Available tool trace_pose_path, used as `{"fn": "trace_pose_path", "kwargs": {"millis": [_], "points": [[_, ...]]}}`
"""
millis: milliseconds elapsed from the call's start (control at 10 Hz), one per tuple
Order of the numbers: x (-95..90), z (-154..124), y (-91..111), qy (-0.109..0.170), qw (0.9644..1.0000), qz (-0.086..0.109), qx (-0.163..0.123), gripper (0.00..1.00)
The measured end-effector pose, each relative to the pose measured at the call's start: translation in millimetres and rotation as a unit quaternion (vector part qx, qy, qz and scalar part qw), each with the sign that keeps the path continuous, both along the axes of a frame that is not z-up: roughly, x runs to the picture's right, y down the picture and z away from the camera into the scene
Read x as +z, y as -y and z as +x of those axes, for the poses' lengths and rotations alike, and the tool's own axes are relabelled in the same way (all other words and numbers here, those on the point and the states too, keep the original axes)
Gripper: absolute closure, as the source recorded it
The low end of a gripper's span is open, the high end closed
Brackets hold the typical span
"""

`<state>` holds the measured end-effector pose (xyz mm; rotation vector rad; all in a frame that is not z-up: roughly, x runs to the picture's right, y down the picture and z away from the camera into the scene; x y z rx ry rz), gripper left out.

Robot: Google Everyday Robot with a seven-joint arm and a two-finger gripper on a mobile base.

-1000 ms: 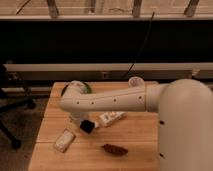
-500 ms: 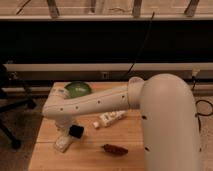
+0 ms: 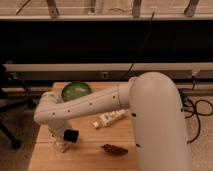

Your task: Place the eraser on the white sponge

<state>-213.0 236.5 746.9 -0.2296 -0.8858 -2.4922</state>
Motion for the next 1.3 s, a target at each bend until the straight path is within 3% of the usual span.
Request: {"fn": "trace_pose_path", "kwargs": {"millis": [300, 500, 1000, 1300], "points": [[-3.9, -12.9, -6.1, 0.013, 0.9998, -0.003, -0.018, 0.36], [-5.2, -17.8, -7.0, 0.018, 0.9995, -0.003, -0.024, 0.21], [-11.1, -23.8, 0.5, 0.022, 0.9993, 0.006, -0.03, 0.2], [-16.9, -11.9, 19.6, 0.019, 0.9994, 0.023, -0.015, 0.2]]}}
